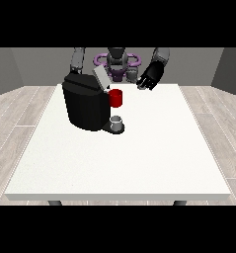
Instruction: Insert the coffee pod into the coffee machine and close the lid
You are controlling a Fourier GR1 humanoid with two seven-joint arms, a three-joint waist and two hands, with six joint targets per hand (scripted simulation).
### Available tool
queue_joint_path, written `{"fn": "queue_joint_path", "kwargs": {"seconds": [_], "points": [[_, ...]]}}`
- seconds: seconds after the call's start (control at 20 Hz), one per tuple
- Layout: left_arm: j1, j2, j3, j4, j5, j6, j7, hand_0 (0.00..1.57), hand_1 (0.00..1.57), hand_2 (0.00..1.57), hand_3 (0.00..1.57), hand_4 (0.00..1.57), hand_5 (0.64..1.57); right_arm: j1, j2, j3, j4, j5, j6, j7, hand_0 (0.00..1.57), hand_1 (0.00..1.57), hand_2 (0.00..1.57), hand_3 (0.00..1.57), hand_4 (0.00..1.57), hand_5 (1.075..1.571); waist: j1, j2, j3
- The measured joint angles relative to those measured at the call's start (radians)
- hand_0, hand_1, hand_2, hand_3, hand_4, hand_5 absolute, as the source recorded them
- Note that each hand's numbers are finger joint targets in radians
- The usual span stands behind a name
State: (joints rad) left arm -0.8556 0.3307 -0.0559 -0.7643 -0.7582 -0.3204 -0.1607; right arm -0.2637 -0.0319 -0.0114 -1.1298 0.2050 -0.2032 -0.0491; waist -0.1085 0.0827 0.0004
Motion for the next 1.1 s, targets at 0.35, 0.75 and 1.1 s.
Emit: {"fn": "queue_joint_path", "kwargs": {"seconds": [0.35,0.75,1.1], "points": [[-0.069,0.003,0.028,-0.017,0.007,-0.063,0.023,1.38,1.38,1.4,1.38,0.52,1.571,-0.019,0.006,0.009,-0.026,-0.009,0.021,0.019,0.0,0.0,0.0,0.0,0.0,1.571,-0.035,-0.011,-0.0002],[-0.204,0.031,0.135,0.017,0.067,-0.114,0.106,1.26,1.26,1.29,1.27,0.49,1.571,-0.041,0.014,0.038,-0.084,-0.016,0.034,0.008,0.0,0.0,0.0,0.0,0.0,1.571,-0.111,0.018,-0.0001],[-0.294,0.065,0.155,0.033,0.055,-0.115,0.132,1.22,1.22,1.29,1.24,0.48,1.571,-0.103,-0.013,0.009,-0.118,-0.024,0.037,0.021,0.0,0.0,0.0,0.0,0.04,1.571,-0.15,0.084,-0.0001]]}}
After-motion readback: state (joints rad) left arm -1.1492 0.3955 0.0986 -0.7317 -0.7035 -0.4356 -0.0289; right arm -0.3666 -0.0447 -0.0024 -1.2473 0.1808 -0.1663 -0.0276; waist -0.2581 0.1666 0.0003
